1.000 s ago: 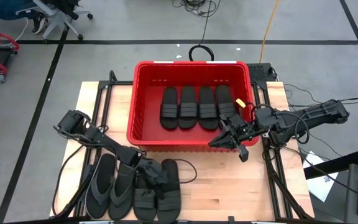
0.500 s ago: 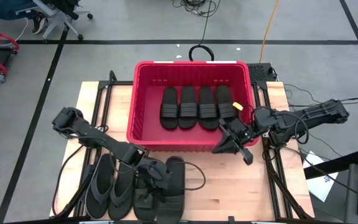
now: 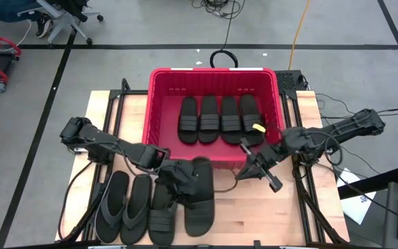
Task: Pick and place slides into bin
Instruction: Put the black slipper into the red bin
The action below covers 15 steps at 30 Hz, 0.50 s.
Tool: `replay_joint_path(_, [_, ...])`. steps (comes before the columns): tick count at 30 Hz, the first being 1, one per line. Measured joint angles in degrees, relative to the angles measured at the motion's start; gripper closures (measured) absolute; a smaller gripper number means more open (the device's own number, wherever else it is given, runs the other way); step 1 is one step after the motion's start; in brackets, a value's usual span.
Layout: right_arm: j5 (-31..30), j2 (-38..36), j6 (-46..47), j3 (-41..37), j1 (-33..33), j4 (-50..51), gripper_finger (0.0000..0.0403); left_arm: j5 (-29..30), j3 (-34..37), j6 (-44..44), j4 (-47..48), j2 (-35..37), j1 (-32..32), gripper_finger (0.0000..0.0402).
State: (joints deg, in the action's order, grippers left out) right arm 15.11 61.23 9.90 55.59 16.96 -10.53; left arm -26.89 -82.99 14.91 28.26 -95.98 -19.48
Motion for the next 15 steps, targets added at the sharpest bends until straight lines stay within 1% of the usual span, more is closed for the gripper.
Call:
replay_joint_path(4, [-7.16,-2.71,-3.82,0.00,1.11,-0.81,0.0394,0.11,-0.69,-0.38,0.44,0.02,1.46,0.0400])
replay_joint_path(5, [-7.90,-3.53,-4.26,0.00,1.11,-0.91,0.0394,-0.04,-0.73,-0.60,0.45,0.08,1.70,0.0400])
replay_joint_path(10, [-7.04,-6.56,-5.72,0.00,2.20,-0.73,0.0401,-0.43,-0.87,-1.76,3.09,2.50,4.95,0.0400])
replay_joint_path(12, [-5.21,-6.70,-6.62,0.00,3.05,-0.99,0.0401,-0.51,-0.87,-1.48,3.69,3.38,7.11,0.0400])
replay_joint_path(15, [-2.93,-5.95,-7.13,0.00,4.24,-0.86,0.0402,-1.12,-0.87,1.18,3.57,4.55,10.53,0.0400])
